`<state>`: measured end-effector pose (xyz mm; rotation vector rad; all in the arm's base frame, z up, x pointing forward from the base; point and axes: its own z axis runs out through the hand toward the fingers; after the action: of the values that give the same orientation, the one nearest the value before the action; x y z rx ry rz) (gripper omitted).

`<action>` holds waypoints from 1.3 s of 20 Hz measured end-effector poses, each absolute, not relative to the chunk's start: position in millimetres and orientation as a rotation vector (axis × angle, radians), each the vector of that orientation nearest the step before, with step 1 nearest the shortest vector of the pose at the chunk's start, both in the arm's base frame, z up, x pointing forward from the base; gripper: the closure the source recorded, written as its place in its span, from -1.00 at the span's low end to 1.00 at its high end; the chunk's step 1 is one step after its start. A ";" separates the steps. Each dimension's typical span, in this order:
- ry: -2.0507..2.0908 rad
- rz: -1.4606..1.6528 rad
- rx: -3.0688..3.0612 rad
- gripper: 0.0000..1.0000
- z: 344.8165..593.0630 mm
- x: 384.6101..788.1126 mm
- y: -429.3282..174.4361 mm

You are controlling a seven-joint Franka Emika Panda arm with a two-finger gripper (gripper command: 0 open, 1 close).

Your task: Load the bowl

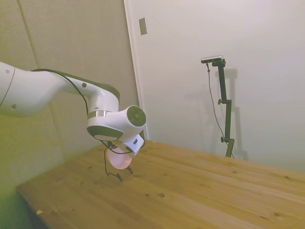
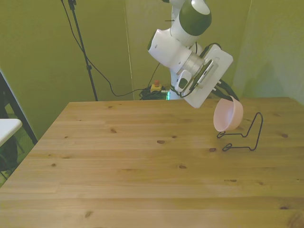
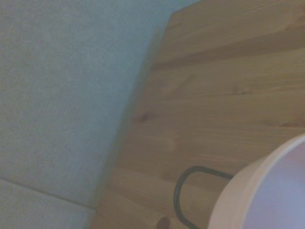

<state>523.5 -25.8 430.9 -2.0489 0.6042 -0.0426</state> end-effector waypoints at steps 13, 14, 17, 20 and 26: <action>0.557 -0.083 -1.917 1.00 405.3 527.4 -14.8; 0.555 -0.079 -1.916 1.00 403.3 527.9 -12.6; 0.552 -0.073 -1.909 1.00 397.2 529.1 -8.3; 0.554 -0.076 -1.895 1.00 391.4 530.1 -7.8; 0.564 -0.069 -1.877 1.00 378.1 531.4 -6.0</action>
<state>531.4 -6.0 378.1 -1.8773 0.5640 -0.0689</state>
